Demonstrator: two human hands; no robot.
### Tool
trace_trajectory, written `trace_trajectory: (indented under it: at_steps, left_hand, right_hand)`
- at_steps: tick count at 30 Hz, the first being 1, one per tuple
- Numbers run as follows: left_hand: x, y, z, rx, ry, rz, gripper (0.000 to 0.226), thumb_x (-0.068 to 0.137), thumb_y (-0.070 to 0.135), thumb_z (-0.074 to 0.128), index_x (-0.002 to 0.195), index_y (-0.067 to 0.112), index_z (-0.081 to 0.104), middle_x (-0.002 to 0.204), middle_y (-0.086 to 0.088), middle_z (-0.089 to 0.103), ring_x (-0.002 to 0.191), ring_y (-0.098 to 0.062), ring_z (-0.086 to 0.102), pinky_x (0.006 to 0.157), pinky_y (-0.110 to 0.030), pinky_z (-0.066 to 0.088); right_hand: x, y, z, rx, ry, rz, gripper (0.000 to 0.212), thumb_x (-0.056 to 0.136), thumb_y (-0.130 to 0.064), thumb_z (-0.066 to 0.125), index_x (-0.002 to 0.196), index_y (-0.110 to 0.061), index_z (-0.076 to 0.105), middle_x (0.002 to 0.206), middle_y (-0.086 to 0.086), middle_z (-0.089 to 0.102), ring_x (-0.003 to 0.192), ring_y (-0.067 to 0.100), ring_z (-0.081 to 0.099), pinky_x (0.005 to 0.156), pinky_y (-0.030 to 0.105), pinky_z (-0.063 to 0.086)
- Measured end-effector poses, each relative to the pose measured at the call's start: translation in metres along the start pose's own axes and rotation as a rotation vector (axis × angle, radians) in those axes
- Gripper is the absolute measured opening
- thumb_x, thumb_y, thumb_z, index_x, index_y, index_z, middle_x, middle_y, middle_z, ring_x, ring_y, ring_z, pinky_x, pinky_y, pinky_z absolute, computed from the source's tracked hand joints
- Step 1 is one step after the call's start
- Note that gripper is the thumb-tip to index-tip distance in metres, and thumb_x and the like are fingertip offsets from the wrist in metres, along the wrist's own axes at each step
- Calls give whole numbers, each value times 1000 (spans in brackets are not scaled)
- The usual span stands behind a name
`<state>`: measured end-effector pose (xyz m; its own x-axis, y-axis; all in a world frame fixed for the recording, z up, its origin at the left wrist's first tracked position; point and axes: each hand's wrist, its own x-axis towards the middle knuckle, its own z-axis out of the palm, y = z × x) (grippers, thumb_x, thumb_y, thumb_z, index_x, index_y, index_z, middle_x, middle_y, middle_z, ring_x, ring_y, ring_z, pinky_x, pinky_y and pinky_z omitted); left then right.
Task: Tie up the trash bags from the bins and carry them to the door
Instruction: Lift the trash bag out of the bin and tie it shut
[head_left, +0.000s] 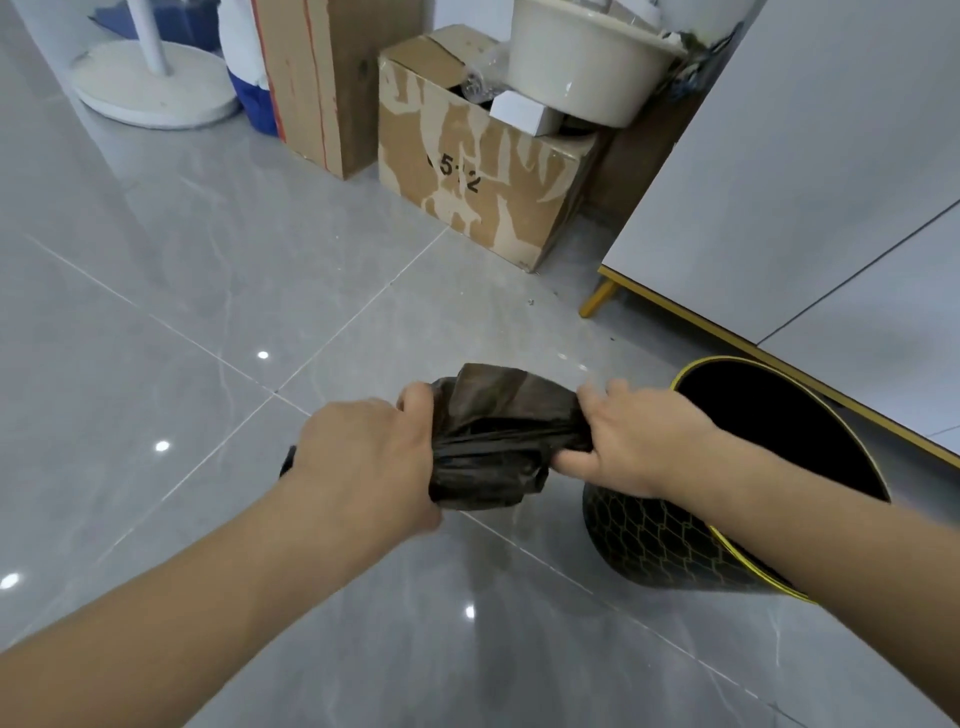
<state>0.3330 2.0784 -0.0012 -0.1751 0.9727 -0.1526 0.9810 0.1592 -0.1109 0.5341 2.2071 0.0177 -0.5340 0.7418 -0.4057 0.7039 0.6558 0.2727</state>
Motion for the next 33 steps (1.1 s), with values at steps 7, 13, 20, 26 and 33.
trace_trajectory:
  at_steps: [7,13,20,26,33]
  left_hand:
    - [26,16,77,250,-609,-64,36,90,22,47,125,20,57,120,-1,57,113,-22,55,95,-33,46]
    - [27,22,127,396,-819,21,39,89,34,42,128,34,49,131,2,53,133,-32,30,109,-49,14]
    - [26,15,137,-598,-860,-317,22,89,11,51,103,-3,60,79,-18,66,59,-31,60,57,-34,55]
    - [22,15,136,-783,-1153,-332,28,93,27,52,90,4,68,64,-6,46,53,-20,46,54,-29,51]
    - [37,34,124,-864,-197,-323,14,74,18,49,62,13,50,68,-8,59,57,-27,52,58,-30,40]
  right_hand:
    - [-9,-55,56,-107,-408,182,71,88,-74,17,111,-22,61,93,3,61,83,26,58,66,33,45]
    - [-4,-54,79,673,-987,260,83,79,-83,36,118,-14,61,85,0,71,73,19,58,76,31,46]
    - [-41,-36,128,1445,-1162,309,62,70,-65,71,100,-11,76,88,3,66,80,19,62,80,33,52]
    - [-57,-36,146,2063,-1108,405,36,84,-45,67,70,-13,59,41,-7,37,37,9,44,57,29,52]
    - [-46,-32,133,2921,-772,-205,46,90,-54,53,76,-11,57,63,-4,31,53,8,27,42,18,32]
